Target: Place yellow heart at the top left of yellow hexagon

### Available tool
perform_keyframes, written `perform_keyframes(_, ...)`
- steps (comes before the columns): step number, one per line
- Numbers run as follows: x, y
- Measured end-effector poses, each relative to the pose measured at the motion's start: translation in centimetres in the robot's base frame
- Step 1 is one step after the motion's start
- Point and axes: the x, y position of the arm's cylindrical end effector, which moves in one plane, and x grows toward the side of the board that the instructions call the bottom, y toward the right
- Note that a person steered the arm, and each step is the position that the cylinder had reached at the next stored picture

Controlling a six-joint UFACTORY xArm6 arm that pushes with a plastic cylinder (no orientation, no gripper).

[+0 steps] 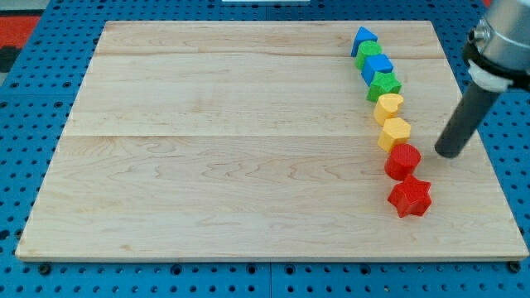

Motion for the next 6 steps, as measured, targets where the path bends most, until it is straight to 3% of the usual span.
perform_keyframes(1,-2.7,-8.1)
perform_keyframes(3,-2.7,-8.3)
perform_keyframes(4,-3.0,-6.3)
perform_keyframes(5,-3.0,-0.6)
perform_keyframes(6,-3.8,0.6)
